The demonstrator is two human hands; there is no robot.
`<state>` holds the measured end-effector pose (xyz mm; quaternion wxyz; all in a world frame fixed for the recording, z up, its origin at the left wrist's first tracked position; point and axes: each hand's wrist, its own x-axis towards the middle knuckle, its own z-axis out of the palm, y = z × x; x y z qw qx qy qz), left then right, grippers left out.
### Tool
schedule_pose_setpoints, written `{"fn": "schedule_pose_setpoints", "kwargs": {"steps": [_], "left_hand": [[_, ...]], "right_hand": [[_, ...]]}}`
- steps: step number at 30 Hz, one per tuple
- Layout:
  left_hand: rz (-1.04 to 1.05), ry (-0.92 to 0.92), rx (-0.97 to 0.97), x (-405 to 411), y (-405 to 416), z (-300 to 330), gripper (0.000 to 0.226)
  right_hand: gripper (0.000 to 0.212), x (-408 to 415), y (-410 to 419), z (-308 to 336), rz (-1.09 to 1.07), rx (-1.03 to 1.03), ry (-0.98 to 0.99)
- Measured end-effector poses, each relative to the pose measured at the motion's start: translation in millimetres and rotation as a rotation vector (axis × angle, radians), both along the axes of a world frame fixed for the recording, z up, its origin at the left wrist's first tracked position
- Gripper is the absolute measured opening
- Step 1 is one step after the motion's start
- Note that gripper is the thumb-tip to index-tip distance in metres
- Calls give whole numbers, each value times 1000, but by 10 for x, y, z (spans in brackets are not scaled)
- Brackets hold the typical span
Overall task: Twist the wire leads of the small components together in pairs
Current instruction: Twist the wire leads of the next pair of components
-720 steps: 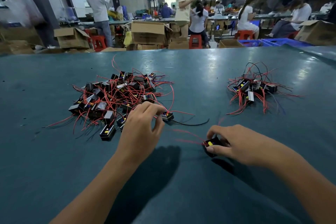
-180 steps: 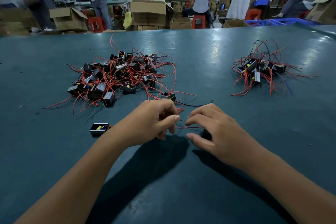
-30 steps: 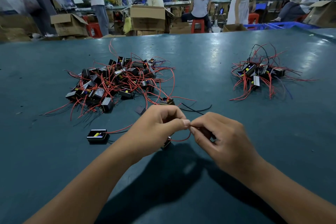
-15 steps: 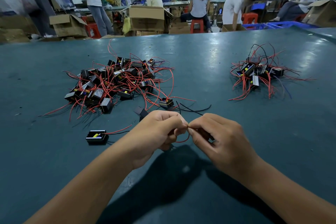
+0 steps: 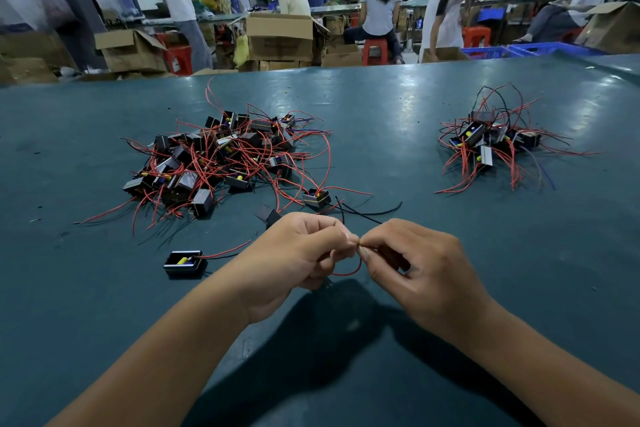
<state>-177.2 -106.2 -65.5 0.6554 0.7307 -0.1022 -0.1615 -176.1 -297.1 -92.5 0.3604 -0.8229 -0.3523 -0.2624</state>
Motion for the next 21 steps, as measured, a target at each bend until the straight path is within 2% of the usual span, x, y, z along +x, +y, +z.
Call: {"fn": "schedule_pose_setpoints", "kwargs": {"steps": [6, 11, 14, 17, 21], "left_hand": [[15, 52, 20, 7, -6, -26, 16], [39, 12, -21, 31, 31, -16, 24], [71, -139, 103, 48, 72, -30, 17], [-28, -301, 318, 32, 62, -73, 1], [-21, -350, 320, 58, 40, -145, 6]], "right_hand": [[5, -5, 5, 7, 13, -10, 31], [7, 15, -27, 9, -12, 49, 74], [8, 25, -38, 2, -11, 101, 135], [9, 33, -39, -7, -9, 114, 174], [9, 50, -48, -13, -5, 134, 217]]}}
